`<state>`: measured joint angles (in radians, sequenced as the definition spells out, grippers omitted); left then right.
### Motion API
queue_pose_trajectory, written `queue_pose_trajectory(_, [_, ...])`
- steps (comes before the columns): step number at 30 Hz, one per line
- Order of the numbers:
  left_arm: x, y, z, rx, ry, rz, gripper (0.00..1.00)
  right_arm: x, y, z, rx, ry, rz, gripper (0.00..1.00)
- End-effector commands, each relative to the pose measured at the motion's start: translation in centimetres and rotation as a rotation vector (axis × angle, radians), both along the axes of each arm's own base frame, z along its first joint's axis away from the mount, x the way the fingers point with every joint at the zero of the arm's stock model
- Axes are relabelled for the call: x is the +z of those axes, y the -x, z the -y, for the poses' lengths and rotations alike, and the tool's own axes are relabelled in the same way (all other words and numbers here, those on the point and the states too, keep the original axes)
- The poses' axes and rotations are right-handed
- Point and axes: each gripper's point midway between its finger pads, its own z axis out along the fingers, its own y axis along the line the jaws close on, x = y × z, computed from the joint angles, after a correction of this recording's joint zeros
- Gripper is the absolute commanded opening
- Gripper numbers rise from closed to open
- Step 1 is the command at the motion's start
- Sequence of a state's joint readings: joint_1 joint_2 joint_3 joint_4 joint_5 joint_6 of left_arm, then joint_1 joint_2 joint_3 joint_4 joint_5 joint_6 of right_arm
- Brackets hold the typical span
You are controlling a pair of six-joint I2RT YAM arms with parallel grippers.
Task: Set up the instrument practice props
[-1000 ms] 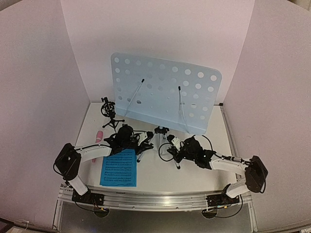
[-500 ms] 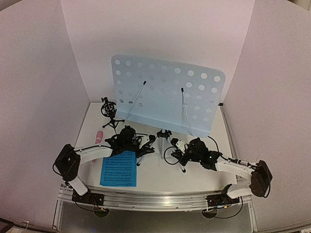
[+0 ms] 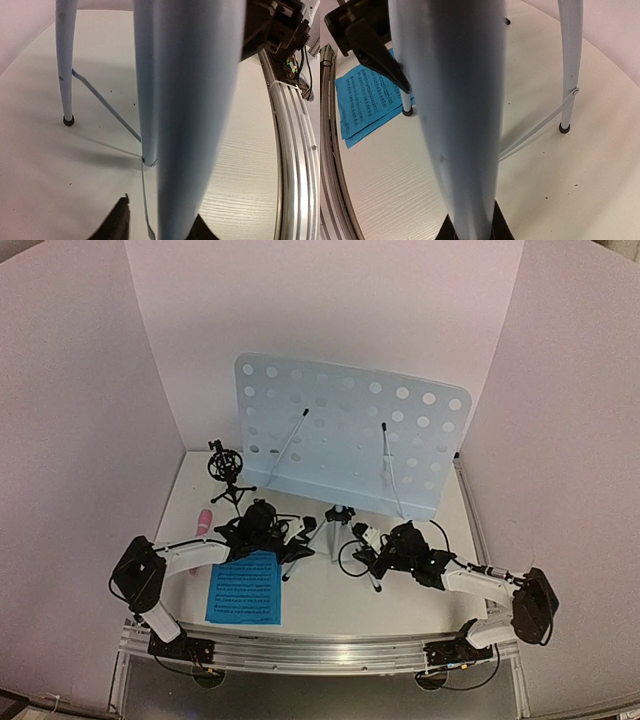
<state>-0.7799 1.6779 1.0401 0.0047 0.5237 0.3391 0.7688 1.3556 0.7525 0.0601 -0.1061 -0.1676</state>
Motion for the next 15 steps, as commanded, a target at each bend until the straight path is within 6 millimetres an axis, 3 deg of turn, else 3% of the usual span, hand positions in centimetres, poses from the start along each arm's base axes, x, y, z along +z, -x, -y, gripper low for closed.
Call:
queue_pose_trajectory(1, [3.8,-1.7,-0.1,0.035,0.101,0.065,0.47,-5.7,-0.1,4.7,-0.068,0.251,-0.06,0.0])
queue_pose_trajectory(5, [8.5,-2.0,0.5,0.039,0.223,0.118,0.56,-5.6,0.2,4.2,-0.038,0.236,-0.072,0.0])
queue_pose_trajectory(10, [16.0,-2.3,0.7,0.071,0.456,0.196,0.6,-5.3,0.0,3.7,-0.026,0.228,-0.068,0.0])
queue_pose_trajectory(15, [20.4,-2.8,1.1,0.096,0.685,0.159,0.63,-4.9,-0.3,3.3,-0.013,0.224,-0.057,0.0])
